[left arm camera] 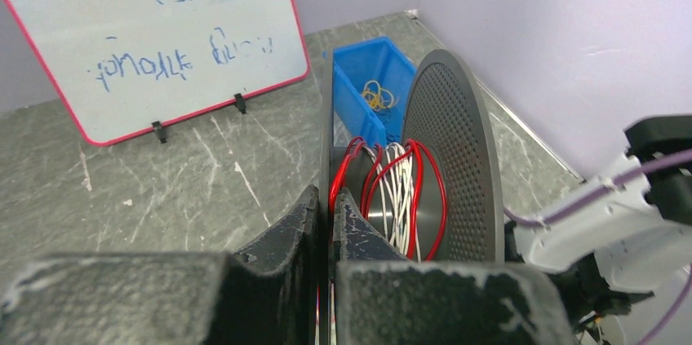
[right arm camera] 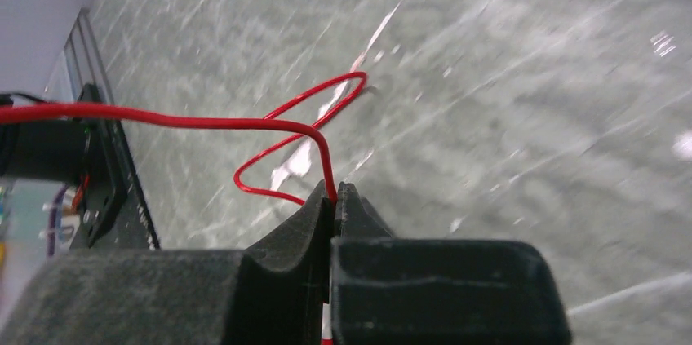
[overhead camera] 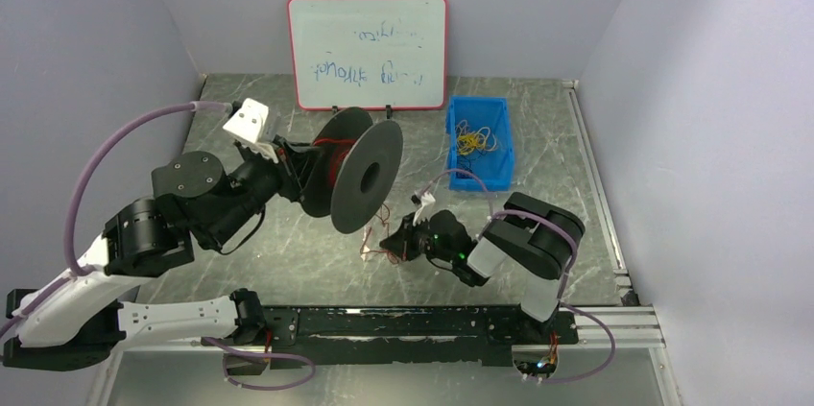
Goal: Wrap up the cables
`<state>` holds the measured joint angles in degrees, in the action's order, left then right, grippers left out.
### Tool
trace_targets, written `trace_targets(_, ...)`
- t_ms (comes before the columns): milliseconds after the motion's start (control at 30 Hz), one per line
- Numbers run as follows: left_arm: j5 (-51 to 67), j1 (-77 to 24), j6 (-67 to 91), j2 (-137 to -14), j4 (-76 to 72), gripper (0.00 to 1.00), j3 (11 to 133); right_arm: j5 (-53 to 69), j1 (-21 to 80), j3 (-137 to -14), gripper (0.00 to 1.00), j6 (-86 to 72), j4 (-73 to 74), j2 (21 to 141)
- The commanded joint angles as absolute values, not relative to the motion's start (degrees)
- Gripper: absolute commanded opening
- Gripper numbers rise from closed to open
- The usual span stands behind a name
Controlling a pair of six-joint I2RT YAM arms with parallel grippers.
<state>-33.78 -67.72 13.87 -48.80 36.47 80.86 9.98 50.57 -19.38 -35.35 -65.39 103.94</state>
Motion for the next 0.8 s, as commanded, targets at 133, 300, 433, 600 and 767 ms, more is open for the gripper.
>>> trace_targets(133,-48.2,-68.0,12.9,-52.2,25.5,0.07,81.7,1.4,62.5,-16.1,0.0,-35.3,-64.3,98.8)
trace_targets(300,-58.4,-67.9,9.2,-55.4,20.6,0.07,78.6,-4.3,69.5,-16.1,0.0,-34.0,-57.9,93.8)
trace_targets(433,-64.4,-67.9,3.9,-57.9,15.1,0.07,76.1,-9.4,74.2,-17.1,0.0,-32.2,-51.1,88.9)
trace_targets(600,-68.6,-67.3,0.0,-60.3,11.4,0.07,73.1,-16.0,79.7,-19.2,0.0,-29.8,-42.1,82.9)
trace_targets(767,-67.9,-63.5,2.9,-62.3,13.5,0.07,71.3,-20.1,84.2,-22.6,0.0,-27.2,-35.3,78.9)
